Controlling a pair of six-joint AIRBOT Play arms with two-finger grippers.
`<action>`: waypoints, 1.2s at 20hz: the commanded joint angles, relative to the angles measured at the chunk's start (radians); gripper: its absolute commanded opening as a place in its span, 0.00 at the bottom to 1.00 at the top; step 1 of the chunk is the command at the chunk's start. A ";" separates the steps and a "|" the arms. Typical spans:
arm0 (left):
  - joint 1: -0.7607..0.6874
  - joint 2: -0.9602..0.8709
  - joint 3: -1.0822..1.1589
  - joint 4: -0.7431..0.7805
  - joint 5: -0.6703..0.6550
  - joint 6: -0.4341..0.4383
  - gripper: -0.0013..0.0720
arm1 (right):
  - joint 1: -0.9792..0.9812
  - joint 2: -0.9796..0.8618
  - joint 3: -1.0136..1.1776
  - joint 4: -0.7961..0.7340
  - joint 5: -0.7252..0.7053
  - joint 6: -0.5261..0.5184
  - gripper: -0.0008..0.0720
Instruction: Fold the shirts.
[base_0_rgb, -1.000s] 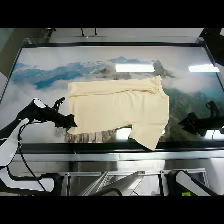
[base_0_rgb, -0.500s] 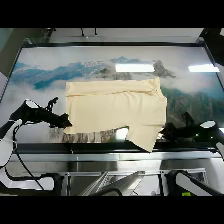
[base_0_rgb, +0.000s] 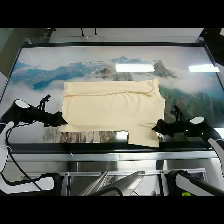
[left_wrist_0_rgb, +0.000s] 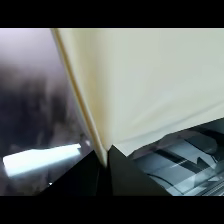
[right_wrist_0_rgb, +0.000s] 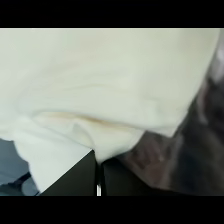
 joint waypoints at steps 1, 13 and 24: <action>0.066 0.054 0.000 0.011 -0.105 0.000 0.04 | -0.057 0.129 0.030 -0.041 0.152 0.026 0.05; 0.074 0.350 -0.212 0.108 -0.175 -0.051 0.04 | -0.063 0.681 -0.014 -0.203 0.250 0.168 0.05; -0.040 0.021 0.342 -0.112 -0.074 -0.071 0.04 | -0.019 -0.072 0.267 0.323 -0.093 -0.424 0.05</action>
